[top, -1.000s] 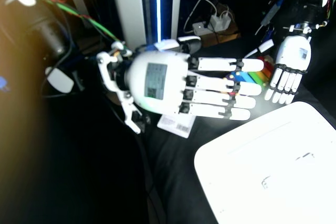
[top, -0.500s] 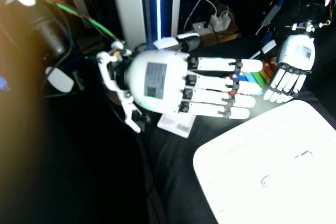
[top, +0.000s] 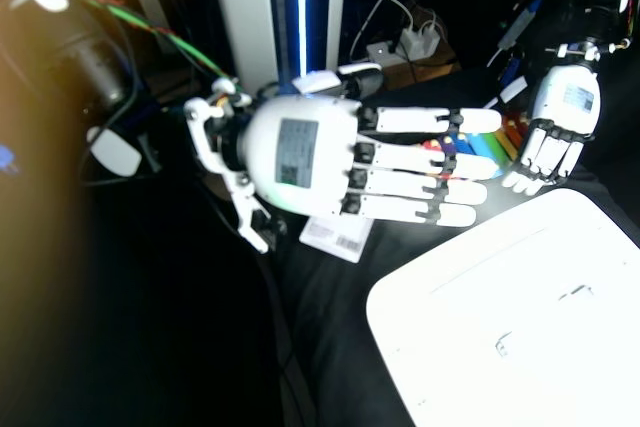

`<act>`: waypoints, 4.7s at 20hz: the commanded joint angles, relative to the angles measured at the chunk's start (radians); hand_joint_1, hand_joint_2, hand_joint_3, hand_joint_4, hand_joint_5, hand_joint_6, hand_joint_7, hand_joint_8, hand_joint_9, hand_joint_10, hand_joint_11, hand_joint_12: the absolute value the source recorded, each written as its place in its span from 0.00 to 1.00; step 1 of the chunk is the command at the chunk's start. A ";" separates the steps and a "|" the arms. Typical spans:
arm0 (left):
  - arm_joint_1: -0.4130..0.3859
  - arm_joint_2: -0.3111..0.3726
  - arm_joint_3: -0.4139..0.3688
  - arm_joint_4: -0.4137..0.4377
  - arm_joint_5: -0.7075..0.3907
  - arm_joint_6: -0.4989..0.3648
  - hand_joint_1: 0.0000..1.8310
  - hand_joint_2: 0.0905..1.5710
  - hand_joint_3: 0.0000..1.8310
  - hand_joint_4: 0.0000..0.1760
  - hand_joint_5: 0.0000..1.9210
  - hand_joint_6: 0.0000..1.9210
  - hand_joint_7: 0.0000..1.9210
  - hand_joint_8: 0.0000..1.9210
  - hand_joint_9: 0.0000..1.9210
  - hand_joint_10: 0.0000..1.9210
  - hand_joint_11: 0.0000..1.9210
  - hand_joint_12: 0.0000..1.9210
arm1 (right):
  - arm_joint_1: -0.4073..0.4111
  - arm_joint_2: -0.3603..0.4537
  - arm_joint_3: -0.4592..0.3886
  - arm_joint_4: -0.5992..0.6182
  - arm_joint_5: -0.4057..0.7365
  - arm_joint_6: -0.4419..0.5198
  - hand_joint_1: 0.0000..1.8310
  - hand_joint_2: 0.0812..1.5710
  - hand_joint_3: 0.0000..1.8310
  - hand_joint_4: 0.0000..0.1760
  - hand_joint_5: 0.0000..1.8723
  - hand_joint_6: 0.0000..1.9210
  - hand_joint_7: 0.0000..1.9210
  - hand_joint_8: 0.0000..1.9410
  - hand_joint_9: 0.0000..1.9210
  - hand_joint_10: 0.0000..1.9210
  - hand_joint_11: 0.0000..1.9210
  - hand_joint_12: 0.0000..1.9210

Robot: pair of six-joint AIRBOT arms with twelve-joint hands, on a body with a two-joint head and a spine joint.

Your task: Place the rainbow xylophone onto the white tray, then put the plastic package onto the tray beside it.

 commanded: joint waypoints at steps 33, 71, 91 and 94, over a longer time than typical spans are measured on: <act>0.018 0.085 -0.029 -0.232 -0.168 0.099 0.55 0.68 0.00 0.63 0.09 0.50 0.23 0.51 0.27 0.61 0.25 0.74 | 0.009 -0.003 -0.001 0.040 0.121 0.009 0.33 0.48 0.00 0.81 0.09 0.00 0.10 0.00 0.12 0.01 0.16 0.02; -0.281 -0.150 0.347 -0.644 -0.092 0.283 0.64 0.66 0.00 0.00 0.27 0.12 0.28 0.45 0.31 0.71 0.31 0.87 | 0.009 -0.010 -0.004 0.036 0.134 0.011 0.33 0.45 0.00 0.38 0.02 0.00 0.03 0.01 0.06 0.01 0.14 0.01; -0.358 -0.379 0.633 -0.714 0.079 0.305 0.58 0.68 0.00 0.03 0.24 0.34 0.36 0.52 0.43 0.58 0.42 0.69 | 0.009 -0.032 0.002 0.004 0.142 0.034 0.40 0.42 0.00 0.52 0.00 0.00 0.05 0.00 0.07 0.00 0.11 0.00; -0.363 -0.407 0.668 -0.713 0.116 0.305 0.69 0.70 0.01 0.00 0.24 0.31 0.44 0.57 0.49 0.42 0.44 0.56 | 0.009 -0.040 0.006 -0.001 0.143 0.037 0.35 0.43 0.00 0.65 0.00 0.00 0.06 0.00 0.07 0.00 0.12 0.01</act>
